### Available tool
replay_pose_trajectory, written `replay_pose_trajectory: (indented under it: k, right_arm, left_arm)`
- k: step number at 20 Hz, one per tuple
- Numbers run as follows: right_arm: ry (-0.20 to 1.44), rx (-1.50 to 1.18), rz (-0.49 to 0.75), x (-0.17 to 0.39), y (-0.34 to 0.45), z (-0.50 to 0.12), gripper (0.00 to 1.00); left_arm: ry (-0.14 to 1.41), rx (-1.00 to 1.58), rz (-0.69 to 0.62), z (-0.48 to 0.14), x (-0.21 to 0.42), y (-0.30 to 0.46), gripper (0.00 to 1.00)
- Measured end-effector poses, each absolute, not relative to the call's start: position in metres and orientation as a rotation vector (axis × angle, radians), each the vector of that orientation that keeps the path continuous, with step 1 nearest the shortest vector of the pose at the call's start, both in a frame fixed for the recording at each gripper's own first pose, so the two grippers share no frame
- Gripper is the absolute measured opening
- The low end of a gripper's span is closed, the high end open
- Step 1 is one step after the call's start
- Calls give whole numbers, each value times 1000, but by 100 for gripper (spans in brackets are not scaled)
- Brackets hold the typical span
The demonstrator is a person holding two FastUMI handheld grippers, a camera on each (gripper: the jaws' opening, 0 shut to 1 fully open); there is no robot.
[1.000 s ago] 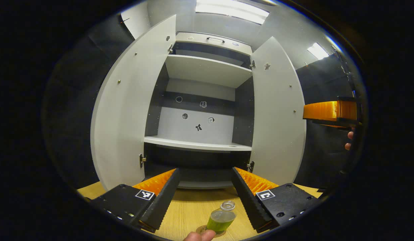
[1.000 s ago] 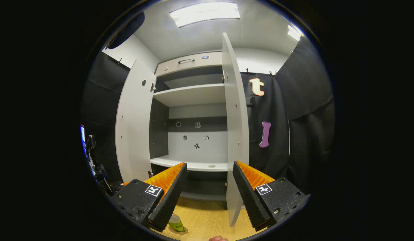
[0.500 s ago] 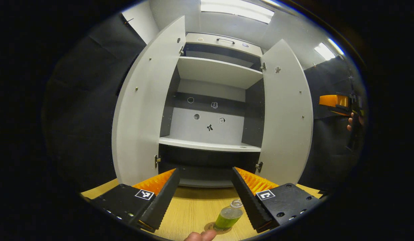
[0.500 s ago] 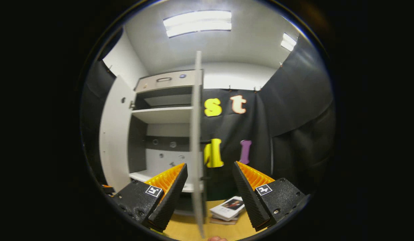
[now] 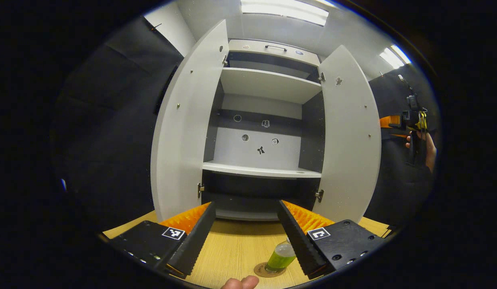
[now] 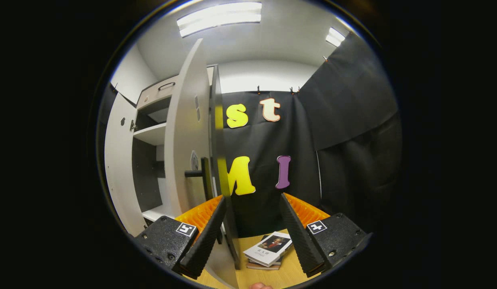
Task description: Grasp the bottle in the cabinet with the left hand and place it on the coaster, then close the right door with the right hand and the left door with the left hand.
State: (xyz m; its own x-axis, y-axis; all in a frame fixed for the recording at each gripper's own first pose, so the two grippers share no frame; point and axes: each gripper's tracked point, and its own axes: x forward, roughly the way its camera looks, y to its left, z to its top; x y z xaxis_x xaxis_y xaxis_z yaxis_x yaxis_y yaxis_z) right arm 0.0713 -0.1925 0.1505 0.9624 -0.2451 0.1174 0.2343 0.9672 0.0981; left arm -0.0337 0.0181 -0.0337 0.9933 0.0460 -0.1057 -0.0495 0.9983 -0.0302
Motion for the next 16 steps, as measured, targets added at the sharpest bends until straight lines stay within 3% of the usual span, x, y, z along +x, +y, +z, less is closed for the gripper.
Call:
replay_pose_trajectory:
  k: [8,16]
  right_arm:
    - [-150,-117,-326,64,-183,156,82]
    - [-109,-19,-242,71,-124,145,82]
  left_arm:
    - [99,-39,4,-29,-21,3,95]
    - [90,-7,2,-25,-21,10,95]
